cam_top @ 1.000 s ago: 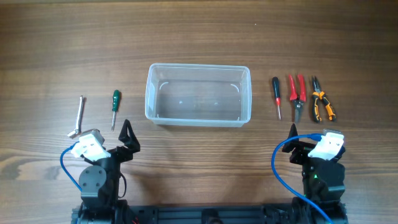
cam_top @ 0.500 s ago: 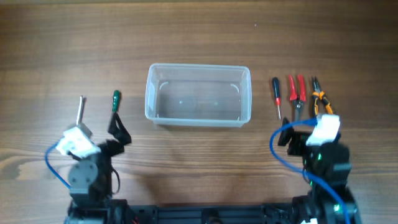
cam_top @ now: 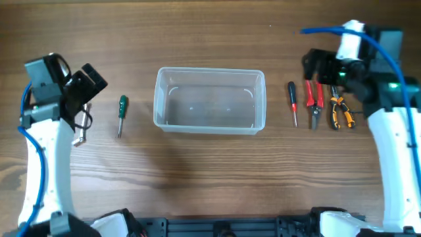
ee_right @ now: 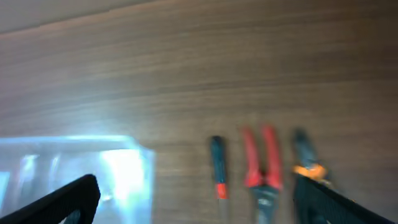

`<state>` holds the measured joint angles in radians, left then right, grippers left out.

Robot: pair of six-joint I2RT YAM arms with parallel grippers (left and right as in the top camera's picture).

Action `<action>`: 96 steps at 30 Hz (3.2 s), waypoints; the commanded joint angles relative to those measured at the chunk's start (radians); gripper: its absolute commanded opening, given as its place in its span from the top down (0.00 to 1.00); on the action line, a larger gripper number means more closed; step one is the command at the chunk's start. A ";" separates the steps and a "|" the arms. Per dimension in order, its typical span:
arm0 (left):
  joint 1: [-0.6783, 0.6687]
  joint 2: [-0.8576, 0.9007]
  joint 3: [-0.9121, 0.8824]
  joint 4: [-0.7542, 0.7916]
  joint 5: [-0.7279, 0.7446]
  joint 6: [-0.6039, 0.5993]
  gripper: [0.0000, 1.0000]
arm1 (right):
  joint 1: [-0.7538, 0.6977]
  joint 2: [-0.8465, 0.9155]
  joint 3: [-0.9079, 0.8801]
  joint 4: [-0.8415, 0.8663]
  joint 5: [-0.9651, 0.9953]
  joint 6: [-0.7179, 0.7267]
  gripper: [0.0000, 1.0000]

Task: Pack container
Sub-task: 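Raise both arms from rest and move the right gripper toward the tools, then lower the right gripper onto the orange-black pliers and grasp them, then carry the pliers into the clear container and release them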

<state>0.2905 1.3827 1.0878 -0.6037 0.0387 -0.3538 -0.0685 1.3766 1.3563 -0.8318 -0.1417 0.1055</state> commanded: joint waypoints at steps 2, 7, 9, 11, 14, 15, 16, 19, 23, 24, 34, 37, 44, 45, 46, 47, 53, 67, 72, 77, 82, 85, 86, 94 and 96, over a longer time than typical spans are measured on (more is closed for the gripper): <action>0.044 0.021 0.024 0.002 -0.031 0.009 0.00 | -0.232 0.053 0.024 -0.057 -0.009 -0.103 0.00; 0.043 0.021 0.024 0.001 -0.081 0.009 0.00 | -0.352 0.253 0.169 -0.201 0.065 -0.251 0.00; 0.043 0.021 0.024 0.001 -0.081 0.008 0.00 | -0.352 0.385 0.316 -0.285 0.153 -0.291 0.00; 0.043 0.021 0.024 0.001 -0.081 0.008 0.00 | -0.352 0.446 0.348 -0.338 0.167 -0.336 0.00; 0.043 0.021 0.024 0.000 -0.081 0.008 0.00 | -0.352 0.514 0.336 -0.375 0.169 -0.341 0.05; 0.043 0.021 0.024 0.001 -0.082 0.008 0.00 | -0.352 0.534 0.336 -0.391 0.168 -0.336 0.06; 0.043 0.021 0.024 0.000 -0.081 0.008 0.00 | -0.352 0.550 0.336 -0.405 0.169 -0.326 0.08; 0.043 0.021 0.024 0.001 -0.081 0.008 0.00 | -0.352 0.591 0.306 -0.406 0.174 -0.306 0.00; 0.043 0.021 0.024 0.001 -0.081 0.009 0.00 | -0.352 0.612 0.120 -0.261 0.187 -0.296 0.01; 0.043 0.021 0.024 0.001 -0.081 0.008 0.00 | -0.352 0.612 0.078 -0.224 0.188 -0.297 0.01; 0.043 0.021 0.024 0.001 -0.081 0.008 0.00 | -0.351 0.612 0.035 -0.144 0.216 -0.289 0.12; 0.043 0.021 0.024 0.001 -0.081 0.008 0.00 | -0.355 0.612 0.035 -0.117 0.231 -0.347 0.13; 0.043 0.021 0.024 0.001 -0.081 0.008 0.00 | -0.354 0.612 0.035 -0.095 0.088 -0.626 0.18; 0.043 0.021 0.024 0.001 -0.081 0.008 0.00 | -0.354 0.612 0.035 -0.096 0.088 -0.625 0.21; 0.043 0.021 0.024 0.001 -0.081 0.008 0.00 | -0.354 0.612 0.034 -0.095 0.089 -0.626 0.22; 0.043 0.021 0.024 0.000 -0.081 0.008 0.00 | -0.355 0.612 0.032 -0.095 0.089 -0.626 0.21; 0.043 0.021 0.024 0.001 -0.081 0.008 0.00 | -0.356 0.612 -0.056 0.029 0.100 -0.627 0.20; 0.043 0.021 0.024 0.001 -0.081 0.008 0.00 | -0.356 0.613 -0.108 0.175 0.127 -0.603 0.12; 0.043 0.021 0.024 0.001 -0.081 0.008 0.00 | -0.356 0.613 -0.109 0.163 0.126 -0.586 0.36; 0.043 0.021 0.024 0.001 -0.081 0.008 0.00 | -0.356 0.613 -0.137 0.148 0.126 -0.513 0.80; 0.043 0.021 0.024 0.001 -0.081 0.008 0.00 | -0.356 0.613 -0.225 0.190 0.124 -0.420 0.96; 0.043 0.021 0.024 0.000 -0.081 0.008 0.00 | -0.356 0.609 -0.175 0.131 0.097 -0.343 0.96; 0.043 0.021 0.024 0.001 -0.081 0.008 0.00 | -0.356 0.600 -0.145 0.097 0.079 -0.325 0.96; 0.043 0.021 0.024 0.000 -0.081 0.008 0.00 | -0.245 0.374 0.315 -0.363 0.005 -0.176 0.96; 0.043 0.021 0.024 0.001 -0.081 0.008 0.00 | -0.152 0.285 0.404 -0.389 0.006 -0.134 0.96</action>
<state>0.3286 1.4036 1.0897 -0.6060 -0.0326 -0.3538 -0.3241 1.8095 1.6386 -1.1992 -0.0917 -0.1062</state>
